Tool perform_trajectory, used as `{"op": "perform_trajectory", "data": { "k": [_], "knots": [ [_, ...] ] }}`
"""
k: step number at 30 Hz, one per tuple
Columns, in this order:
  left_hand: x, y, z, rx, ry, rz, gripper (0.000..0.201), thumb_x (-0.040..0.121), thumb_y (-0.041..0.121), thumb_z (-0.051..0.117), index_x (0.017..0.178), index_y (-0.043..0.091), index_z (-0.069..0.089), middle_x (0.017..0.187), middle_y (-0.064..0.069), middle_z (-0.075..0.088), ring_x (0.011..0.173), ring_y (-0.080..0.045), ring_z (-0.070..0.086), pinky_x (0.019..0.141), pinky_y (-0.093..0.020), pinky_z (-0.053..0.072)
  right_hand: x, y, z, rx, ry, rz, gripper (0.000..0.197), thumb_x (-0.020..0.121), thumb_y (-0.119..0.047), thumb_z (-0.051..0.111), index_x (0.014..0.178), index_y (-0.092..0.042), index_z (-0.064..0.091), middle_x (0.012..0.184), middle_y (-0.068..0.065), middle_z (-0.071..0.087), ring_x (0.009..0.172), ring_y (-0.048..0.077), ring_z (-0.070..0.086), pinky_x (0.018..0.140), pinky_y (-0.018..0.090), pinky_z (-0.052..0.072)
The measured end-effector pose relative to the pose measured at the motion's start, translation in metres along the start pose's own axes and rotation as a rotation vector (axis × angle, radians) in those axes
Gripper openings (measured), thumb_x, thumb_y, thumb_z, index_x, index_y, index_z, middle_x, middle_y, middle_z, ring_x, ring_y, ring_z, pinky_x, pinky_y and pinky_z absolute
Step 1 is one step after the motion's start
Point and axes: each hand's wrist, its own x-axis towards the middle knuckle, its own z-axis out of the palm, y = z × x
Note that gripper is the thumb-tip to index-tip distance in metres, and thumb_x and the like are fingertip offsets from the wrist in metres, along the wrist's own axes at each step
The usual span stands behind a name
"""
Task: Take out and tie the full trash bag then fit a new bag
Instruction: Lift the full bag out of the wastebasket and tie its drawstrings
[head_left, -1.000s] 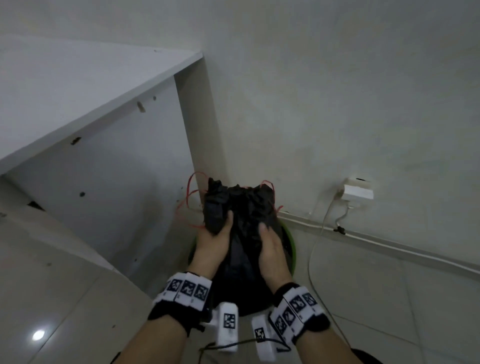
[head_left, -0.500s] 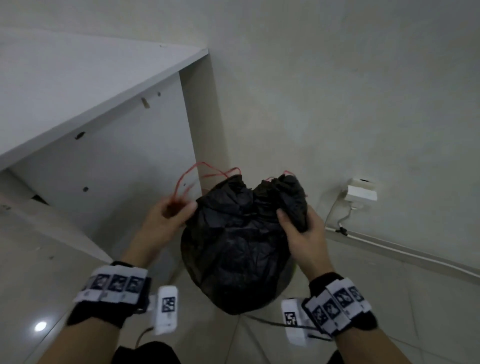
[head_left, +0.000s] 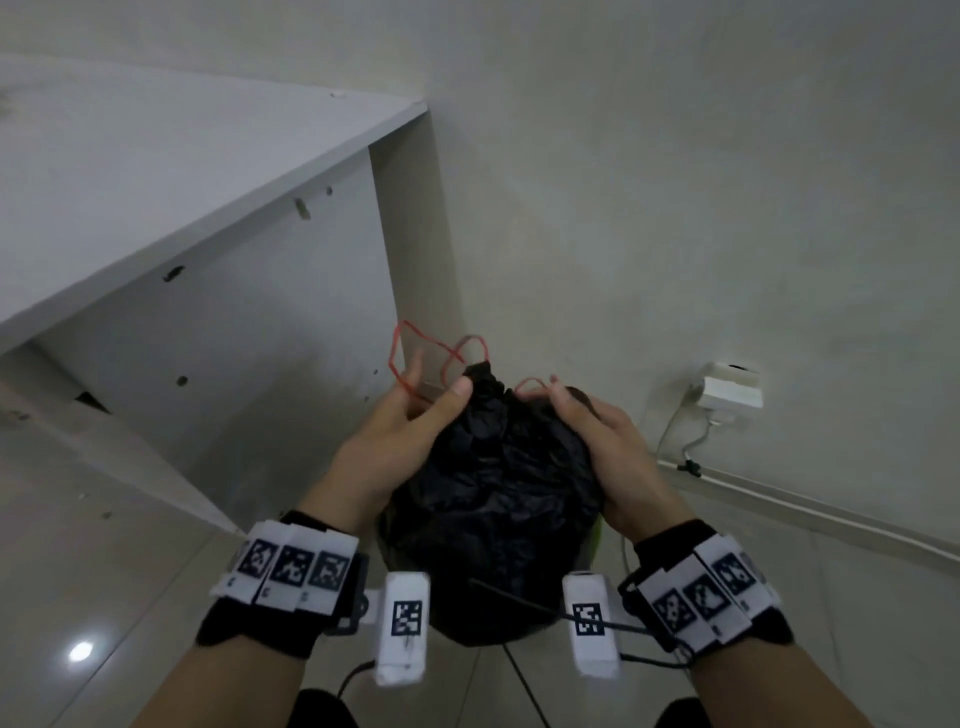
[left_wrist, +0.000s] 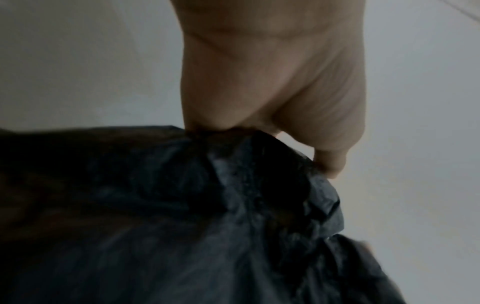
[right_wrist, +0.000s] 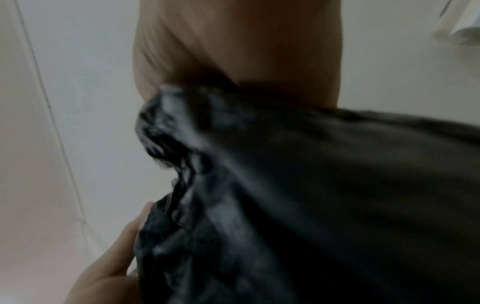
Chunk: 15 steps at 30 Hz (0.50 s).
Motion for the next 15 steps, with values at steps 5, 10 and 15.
{"op": "perform_trajectory", "data": {
  "k": [5,10,15],
  "knots": [
    [0.017,0.034,0.003,-0.193,0.06,0.193,0.064,0.092,0.01,0.063,0.149,0.02,0.035,0.097,-0.003,0.076,0.092,-0.015,0.072,0.086,-0.025,0.057,0.001,-0.026,0.007,-0.099,-0.03,-0.187,0.014,0.085,-0.012,0.065,0.09,0.0,0.07,0.113,0.011,0.071,0.112,0.019,0.065,0.101,0.03,0.047],
    [0.019,0.079,0.008,-0.306,-0.096,0.208,0.024,0.096,0.03,0.05,0.119,0.023,0.053,0.109,-0.017,0.072,0.105,-0.04,0.067,0.105,-0.053,0.046,-0.002,-0.067,0.025,-0.19,0.043,-0.326,0.035,0.106,-0.016,0.037,0.08,-0.004,0.057,0.088,0.017,0.071,0.09,0.028,0.067,0.093,0.038,0.051],
    [0.01,0.092,0.032,-0.368,-0.163,0.185,0.073,0.105,0.038,0.024,0.057,0.022,0.076,0.095,-0.025,0.06,0.053,-0.026,0.055,0.069,-0.042,0.048,0.009,-0.098,0.041,0.104,0.185,-0.248,0.044,0.106,-0.033,0.035,0.071,-0.011,0.048,0.066,0.009,0.056,0.073,0.026,0.064,0.089,0.048,0.054]
  ]
}}
